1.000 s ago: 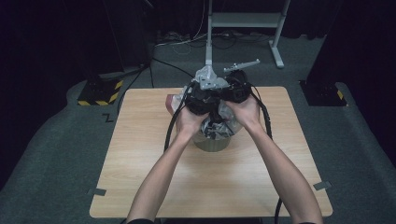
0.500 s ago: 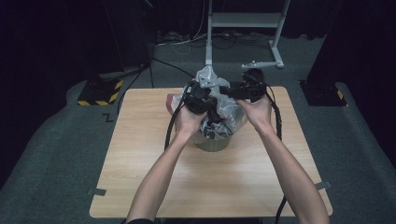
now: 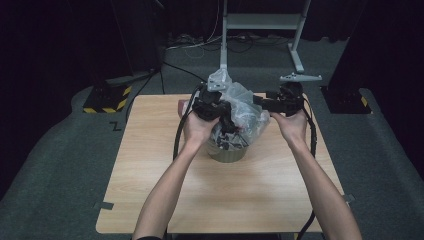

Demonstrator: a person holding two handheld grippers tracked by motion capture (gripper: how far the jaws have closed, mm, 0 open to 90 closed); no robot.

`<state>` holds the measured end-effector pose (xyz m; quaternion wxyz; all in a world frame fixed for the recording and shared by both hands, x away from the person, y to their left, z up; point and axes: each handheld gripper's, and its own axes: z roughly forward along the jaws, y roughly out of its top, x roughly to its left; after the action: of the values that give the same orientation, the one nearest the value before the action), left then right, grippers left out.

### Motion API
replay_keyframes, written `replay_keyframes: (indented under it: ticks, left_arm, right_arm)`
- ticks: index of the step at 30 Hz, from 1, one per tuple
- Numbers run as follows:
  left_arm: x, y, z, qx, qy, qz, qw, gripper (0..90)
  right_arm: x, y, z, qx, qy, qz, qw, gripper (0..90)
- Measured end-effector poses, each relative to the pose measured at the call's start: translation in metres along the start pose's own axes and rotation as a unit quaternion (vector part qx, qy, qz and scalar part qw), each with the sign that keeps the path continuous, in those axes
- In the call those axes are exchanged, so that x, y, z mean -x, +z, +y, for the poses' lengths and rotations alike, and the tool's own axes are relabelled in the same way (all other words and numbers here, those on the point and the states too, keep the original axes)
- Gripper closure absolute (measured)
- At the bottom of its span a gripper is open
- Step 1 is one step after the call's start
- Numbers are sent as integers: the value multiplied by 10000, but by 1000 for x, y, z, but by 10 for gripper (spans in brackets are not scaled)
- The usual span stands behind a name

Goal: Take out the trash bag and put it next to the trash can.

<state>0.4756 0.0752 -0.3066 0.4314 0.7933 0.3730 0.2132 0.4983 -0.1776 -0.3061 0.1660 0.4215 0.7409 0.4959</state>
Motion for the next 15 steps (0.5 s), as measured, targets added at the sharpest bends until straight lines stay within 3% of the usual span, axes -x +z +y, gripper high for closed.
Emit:
replay_keyframes:
  ticks: [15]
  left_arm:
    - [-6, -15, 4, 180, -124, -138, 9997, 892]
  right_arm:
    - [31, -12, -35, 94, 149, -431, 9989, 398]
